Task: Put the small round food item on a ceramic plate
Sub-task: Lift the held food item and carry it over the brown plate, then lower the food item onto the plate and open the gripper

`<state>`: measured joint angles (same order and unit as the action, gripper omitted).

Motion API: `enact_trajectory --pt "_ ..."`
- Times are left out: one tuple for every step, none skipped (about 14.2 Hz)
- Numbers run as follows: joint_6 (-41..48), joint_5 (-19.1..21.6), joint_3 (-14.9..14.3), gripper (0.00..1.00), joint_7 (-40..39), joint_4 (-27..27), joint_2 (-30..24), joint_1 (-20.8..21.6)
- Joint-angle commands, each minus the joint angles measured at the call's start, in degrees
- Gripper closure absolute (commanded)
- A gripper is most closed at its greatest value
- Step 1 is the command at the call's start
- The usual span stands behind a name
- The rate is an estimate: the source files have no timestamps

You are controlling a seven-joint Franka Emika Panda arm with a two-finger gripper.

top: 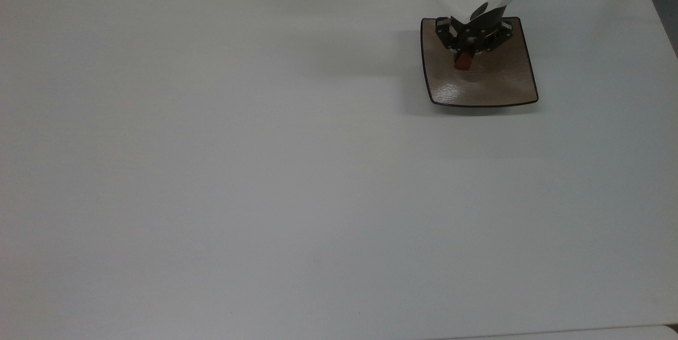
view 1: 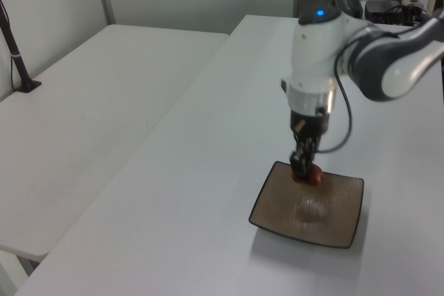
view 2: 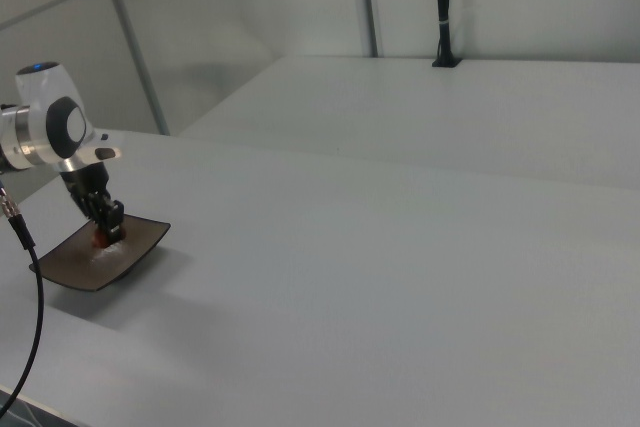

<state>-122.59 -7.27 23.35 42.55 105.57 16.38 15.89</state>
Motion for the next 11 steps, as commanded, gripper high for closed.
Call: enact_trajectory --pt "-1.1 1.3 0.7 0.15 -1.8 3.9 -1.2 0.3" --pt "-1.1 1.3 0.7 0.03 -1.8 3.7 -1.0 0.3" --pt "-1.1 1.3 0.7 0.00 -1.8 3.5 -1.0 0.3" --pt "-1.1 1.3 0.7 0.00 -1.8 3.4 -1.0 0.3" --pt "-1.0 1.3 0.7 0.00 -1.8 3.4 -1.0 0.2" --pt "-1.0 1.3 0.7 0.00 -1.9 3.4 -1.0 0.2" --pt "-0.9 1.3 0.7 0.00 -1.9 3.4 -1.1 0.2" --pt "-0.6 1.3 0.7 0.00 -1.9 3.3 -1.3 0.2" --pt "-0.5 1.3 0.7 0.00 -1.8 2.9 -1.4 0.0" --pt "0.0 1.3 0.7 0.00 -1.8 2.5 -1.6 -0.2" --pt "2.1 1.3 0.7 0.00 -2.1 1.9 -2.4 -0.7"
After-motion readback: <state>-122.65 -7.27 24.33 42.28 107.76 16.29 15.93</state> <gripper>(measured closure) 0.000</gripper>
